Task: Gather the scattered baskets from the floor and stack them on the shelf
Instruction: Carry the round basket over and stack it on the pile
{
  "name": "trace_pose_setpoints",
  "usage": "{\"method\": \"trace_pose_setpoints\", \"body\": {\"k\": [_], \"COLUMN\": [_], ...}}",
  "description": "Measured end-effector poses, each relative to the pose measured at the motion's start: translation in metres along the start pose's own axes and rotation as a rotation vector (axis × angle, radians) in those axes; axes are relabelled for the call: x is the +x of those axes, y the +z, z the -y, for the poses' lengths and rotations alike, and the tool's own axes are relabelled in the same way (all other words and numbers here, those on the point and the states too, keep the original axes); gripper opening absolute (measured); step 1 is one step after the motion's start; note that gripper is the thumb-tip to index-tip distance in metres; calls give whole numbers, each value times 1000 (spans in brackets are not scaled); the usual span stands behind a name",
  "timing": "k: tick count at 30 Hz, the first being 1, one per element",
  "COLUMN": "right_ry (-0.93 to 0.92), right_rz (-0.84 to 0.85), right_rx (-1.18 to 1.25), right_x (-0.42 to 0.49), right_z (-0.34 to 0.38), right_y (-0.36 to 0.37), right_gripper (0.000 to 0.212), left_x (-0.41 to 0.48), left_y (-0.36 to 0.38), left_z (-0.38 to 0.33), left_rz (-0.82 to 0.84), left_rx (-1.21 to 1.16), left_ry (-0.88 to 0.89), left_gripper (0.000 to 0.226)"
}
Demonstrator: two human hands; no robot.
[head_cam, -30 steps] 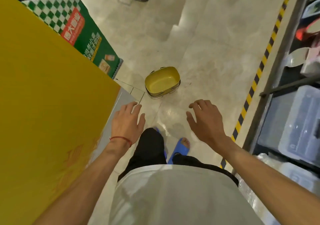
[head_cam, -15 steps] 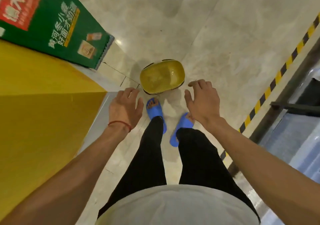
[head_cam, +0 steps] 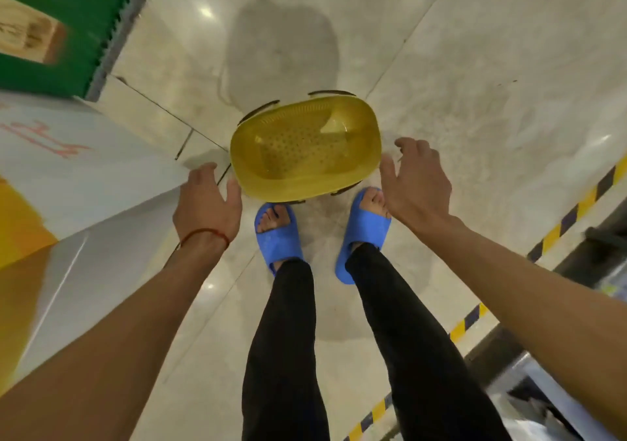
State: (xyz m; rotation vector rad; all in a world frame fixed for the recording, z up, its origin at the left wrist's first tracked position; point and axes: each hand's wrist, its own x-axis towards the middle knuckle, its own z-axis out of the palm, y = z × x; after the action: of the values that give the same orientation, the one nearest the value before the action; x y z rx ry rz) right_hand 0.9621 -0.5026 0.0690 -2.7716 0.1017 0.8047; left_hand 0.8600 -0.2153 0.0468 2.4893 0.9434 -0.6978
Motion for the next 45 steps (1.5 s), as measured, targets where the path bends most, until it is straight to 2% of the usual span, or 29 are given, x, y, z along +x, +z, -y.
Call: {"method": "trace_pose_setpoints", "body": {"k": [2,6,9,15,20,25,30,35,38,42,45], "right_ry": [51,120,257,336,401,450,477,376,279,141,15], "right_rz": [32,57,108,141,159,175,168,195,227,314,421], "right_rx": [91,352,551,581,593,621,605,641,646,693,629], "right_x": [32,87,107,100,50,-28,-109,-177,-207,-232,-244], "right_z": [-6,-8,-1,11,16,27,46,65,69,76,87], "right_y": [25,68,84,82,42,-26,-102,-175,-203,-233,-255], "right_gripper": [51,53,59,63,62,62,63,51,54,32,34], "left_x": [25,56,64,71,34,-40,-126,-217,-266,-327,-376], "left_y": [32,79,97,102,64,-15,-101,-164,-183,-203,-209], "left_z": [8,8,0,-9,-17,-19,-21,-26,-24,-26,-26], "left_rz": [9,-17,0,-14,17,63,78,-24,-127,-282,-387], "left_rx": [-192,-524,-599,-807,-881,-920,-938,-1019,-1167,-1303,-1350], "left_ry": [-93,-266,-302,-486,-517,-480,-502,-546,-614,-738,-820], "left_gripper": [52,43,43,49,50,51,27,26,23,23,28]}}
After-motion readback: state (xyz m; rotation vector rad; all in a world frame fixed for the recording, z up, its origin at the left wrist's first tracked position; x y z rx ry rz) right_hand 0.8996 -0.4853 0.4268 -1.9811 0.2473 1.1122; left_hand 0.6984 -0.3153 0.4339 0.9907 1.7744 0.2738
